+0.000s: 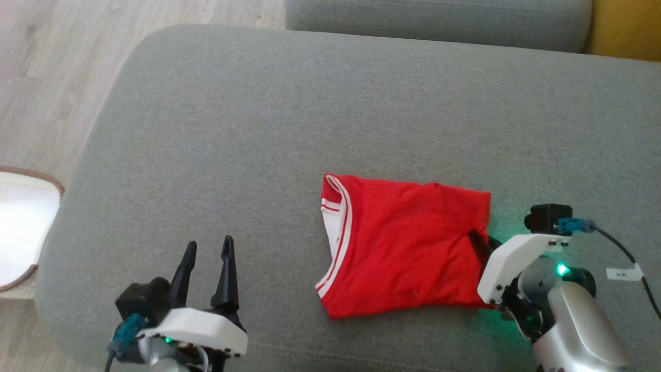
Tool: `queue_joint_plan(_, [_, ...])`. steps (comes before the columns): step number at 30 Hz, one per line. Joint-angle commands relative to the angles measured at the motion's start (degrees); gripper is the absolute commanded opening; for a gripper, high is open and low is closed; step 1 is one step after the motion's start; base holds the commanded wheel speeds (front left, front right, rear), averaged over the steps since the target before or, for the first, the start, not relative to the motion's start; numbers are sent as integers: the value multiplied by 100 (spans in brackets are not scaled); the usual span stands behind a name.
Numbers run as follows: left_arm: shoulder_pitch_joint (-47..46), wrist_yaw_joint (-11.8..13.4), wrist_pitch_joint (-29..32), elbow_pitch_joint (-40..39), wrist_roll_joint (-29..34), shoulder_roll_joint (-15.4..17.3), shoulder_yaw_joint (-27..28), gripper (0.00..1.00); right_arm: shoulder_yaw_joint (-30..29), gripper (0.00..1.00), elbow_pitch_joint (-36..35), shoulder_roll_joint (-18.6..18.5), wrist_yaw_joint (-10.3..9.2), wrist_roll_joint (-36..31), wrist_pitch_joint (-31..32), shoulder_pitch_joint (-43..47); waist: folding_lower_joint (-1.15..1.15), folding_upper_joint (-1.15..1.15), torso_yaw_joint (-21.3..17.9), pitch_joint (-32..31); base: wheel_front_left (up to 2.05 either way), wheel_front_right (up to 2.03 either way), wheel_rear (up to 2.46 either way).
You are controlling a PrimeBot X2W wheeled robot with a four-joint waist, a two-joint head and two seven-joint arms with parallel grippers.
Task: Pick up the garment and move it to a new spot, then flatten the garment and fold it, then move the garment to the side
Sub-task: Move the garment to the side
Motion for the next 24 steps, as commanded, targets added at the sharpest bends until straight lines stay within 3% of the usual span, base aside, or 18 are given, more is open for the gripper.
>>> queue_joint_plan(1, [-273,-36,-71,-163,74,-14,252,100,201,0,-84,-59,37,79,-68,-186,0,0,-67,17,0,0,0])
queue_joint_plan(5, [-282,-64,-71,-209,128,-29,306,100,259,0,-105,-165,37,122,-311,-340,0,0,-271,60,0,0,0])
queue_joint_plan(9, [-312,-103,-71,-320,235,-42,371,100,198,0,-327,-498,37,61,-488,-513,0,0,-684,180,0,0,0])
queue_joint_plan(17, [-501,-187,-71,-422,408,-56,354,100,-102,0,-1121,-1144,37,-43,-264,-673,0,0,-1664,586,0,0,0])
queue_joint_plan(24, [-777,-244,-71,-458,559,-35,283,100,-286,0,-1669,-1312,37,-113,-26,-845,0,0,-2389,994,0,0,0])
